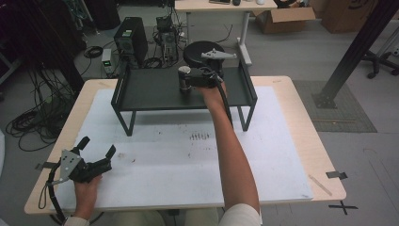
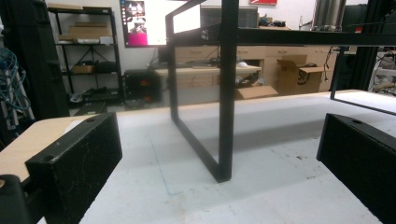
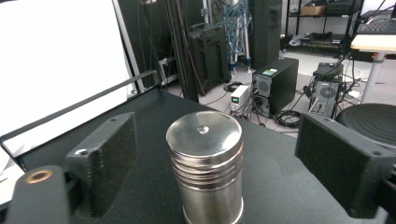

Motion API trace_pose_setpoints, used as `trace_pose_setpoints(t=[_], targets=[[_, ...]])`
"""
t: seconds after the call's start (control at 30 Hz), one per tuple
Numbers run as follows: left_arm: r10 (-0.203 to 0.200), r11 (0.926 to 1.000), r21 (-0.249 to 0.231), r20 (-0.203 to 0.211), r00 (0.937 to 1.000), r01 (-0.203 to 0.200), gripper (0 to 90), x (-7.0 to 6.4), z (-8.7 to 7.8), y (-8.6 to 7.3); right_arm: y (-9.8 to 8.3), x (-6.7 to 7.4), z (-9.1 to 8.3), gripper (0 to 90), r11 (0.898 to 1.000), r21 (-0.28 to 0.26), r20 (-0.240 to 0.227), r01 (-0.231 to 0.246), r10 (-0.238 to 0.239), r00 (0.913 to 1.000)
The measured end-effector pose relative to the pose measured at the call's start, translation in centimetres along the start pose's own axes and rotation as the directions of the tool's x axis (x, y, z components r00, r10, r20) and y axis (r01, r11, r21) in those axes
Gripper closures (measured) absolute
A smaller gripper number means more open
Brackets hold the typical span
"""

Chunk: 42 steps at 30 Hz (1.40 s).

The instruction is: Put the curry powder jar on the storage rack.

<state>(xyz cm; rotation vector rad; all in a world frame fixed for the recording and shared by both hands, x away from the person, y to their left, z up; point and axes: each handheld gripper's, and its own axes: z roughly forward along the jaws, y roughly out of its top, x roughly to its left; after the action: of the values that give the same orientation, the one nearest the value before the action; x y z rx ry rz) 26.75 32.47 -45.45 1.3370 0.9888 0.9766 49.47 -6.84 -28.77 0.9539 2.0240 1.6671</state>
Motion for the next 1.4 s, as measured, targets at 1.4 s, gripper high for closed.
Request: trace_pose_setpoints(t=[1.4], targets=[[0.003,1.0000,0.000,-0.001,1.0000,-0.003,0.4,0.0,0.0,0.0,-3.6,0.9,-11.9,0.0,0.979,-0.192,0.105,0.064,-0.044,0.9935]])
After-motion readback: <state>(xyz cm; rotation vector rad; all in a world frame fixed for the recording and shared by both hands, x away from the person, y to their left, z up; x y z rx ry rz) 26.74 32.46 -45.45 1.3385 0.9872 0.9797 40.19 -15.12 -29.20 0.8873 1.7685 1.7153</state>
